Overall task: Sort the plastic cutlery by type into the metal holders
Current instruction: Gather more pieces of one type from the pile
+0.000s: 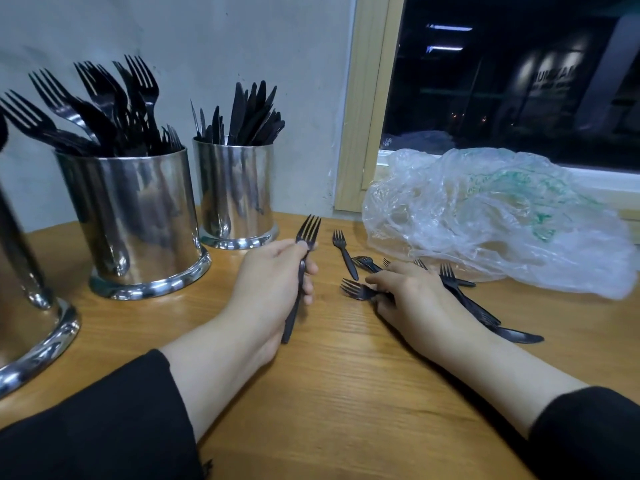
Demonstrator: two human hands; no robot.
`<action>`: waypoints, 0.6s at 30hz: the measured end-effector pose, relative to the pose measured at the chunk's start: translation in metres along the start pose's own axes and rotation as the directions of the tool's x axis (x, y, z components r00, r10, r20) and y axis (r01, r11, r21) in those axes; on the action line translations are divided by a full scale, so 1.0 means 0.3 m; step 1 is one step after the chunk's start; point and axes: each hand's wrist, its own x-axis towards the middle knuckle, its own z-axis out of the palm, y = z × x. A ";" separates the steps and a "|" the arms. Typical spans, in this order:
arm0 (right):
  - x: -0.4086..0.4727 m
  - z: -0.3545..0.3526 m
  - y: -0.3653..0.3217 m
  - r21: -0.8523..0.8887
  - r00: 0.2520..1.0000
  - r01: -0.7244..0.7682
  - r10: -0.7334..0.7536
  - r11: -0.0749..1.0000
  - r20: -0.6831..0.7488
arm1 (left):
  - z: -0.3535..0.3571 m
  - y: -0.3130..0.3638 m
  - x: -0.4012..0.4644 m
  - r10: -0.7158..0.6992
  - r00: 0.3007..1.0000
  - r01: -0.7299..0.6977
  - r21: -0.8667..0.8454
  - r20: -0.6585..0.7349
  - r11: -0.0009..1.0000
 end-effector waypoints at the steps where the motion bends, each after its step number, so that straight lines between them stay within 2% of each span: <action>1: 0.002 -0.001 0.003 0.015 0.999 0.015 -0.014 1.000 -0.032 | -0.001 0.000 -0.004 0.015 1.000 -0.015 0.017 0.000 1.000; 5: 0.007 -0.020 -0.003 0.165 0.971 0.061 -0.021 0.984 -0.237 | -0.007 -0.013 0.009 0.028 0.999 -0.027 0.019 -0.029 0.999; 7: 0.001 -0.038 -0.029 0.316 0.949 0.019 0.083 0.949 -0.304 | -0.002 -0.020 0.012 0.022 0.999 -0.023 -0.011 -0.044 1.000; 11: -0.018 -0.055 -0.094 0.614 0.927 -0.086 0.289 0.784 -0.240 | 0.033 -0.033 -0.015 0.071 0.997 -0.071 0.037 -0.001 0.997; 15: -0.028 -0.061 -0.137 0.787 0.930 -0.118 0.344 0.606 -0.126 | 0.085 -0.040 -0.047 0.080 0.994 -0.080 -0.007 0.077 0.997; 18: -0.033 -0.064 -0.146 0.856 0.922 -0.105 0.371 0.506 -0.106 | 0.115 -0.045 -0.069 0.100 0.983 -0.105 0.025 0.155 0.994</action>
